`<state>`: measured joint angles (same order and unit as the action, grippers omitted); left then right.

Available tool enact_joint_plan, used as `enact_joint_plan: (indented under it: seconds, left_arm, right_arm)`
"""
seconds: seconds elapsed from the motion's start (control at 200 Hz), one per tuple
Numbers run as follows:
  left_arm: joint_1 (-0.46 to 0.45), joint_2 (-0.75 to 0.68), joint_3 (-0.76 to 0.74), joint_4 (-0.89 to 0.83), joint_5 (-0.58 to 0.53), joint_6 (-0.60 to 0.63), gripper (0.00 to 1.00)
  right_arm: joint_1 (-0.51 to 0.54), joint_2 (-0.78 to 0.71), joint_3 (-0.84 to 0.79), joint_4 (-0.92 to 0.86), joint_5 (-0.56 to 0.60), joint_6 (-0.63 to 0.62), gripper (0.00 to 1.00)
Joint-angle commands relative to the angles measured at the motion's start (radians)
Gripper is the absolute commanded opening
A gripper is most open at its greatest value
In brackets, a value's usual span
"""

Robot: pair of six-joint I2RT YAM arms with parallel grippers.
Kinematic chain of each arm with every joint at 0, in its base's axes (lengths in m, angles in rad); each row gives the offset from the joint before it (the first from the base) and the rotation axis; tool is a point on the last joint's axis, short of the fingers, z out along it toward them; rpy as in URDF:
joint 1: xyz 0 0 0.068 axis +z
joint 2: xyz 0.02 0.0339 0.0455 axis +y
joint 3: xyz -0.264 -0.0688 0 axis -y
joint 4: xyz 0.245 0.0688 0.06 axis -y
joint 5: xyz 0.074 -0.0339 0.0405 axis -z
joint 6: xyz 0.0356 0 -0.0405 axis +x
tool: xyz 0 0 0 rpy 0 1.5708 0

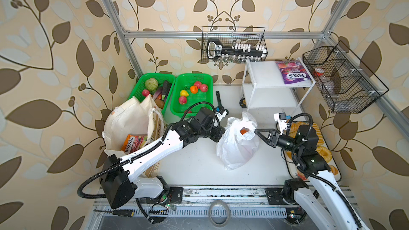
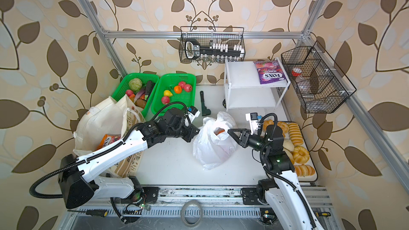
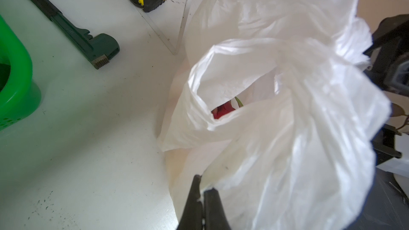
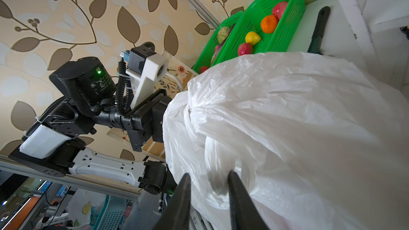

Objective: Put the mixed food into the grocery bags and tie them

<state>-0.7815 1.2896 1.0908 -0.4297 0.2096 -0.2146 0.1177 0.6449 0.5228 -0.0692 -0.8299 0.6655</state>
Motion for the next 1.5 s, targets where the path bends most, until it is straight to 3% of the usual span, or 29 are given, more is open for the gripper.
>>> enact_joint_plan:
  seconds: [0.0, 0.28, 0.72, 0.78, 0.865, 0.975, 1.15, 1.29, 1.5]
  left_arm:
    - [0.005, -0.009, 0.037, 0.026, 0.031, 0.003, 0.0]
    - [0.005, -0.007, 0.04, 0.022, 0.043, 0.007, 0.0]
    - [0.004, -0.012, 0.039, 0.027, 0.056, 0.007, 0.0]
    - [0.005, -0.01, 0.039, 0.027, 0.06, 0.009, 0.0]
    - [0.005, -0.012, 0.041, 0.026, 0.062, 0.009, 0.0]
    - [0.005, -0.01, 0.042, 0.026, 0.053, 0.006, 0.0]
    - [0.005, -0.012, 0.044, 0.016, 0.013, -0.004, 0.0]
    - [0.011, -0.01, 0.049, -0.018, -0.08, -0.021, 0.0]
    - [0.058, -0.004, 0.042, -0.061, -0.138, -0.079, 0.0]
  right_arm:
    - [0.023, 0.016, -0.016, 0.055, 0.006, 0.013, 0.33]
    - [0.074, 0.038, -0.02, 0.069, 0.139, 0.006, 0.37]
    - [0.122, 0.112, -0.017, 0.117, 0.166, 0.001, 0.39]
    - [0.132, 0.116, -0.012, 0.107, 0.189, -0.014, 0.35]
    - [0.146, 0.115, -0.011, 0.103, 0.218, -0.03, 0.13]
    - [0.148, 0.108, -0.009, 0.084, 0.243, -0.042, 0.0]
    - [0.148, 0.078, 0.011, 0.002, 0.262, -0.059, 0.0]
    - [0.148, 0.038, 0.06, -0.179, 0.266, -0.088, 0.0]
    - [0.066, -0.057, 0.112, -0.483, 0.45, -0.124, 0.0]
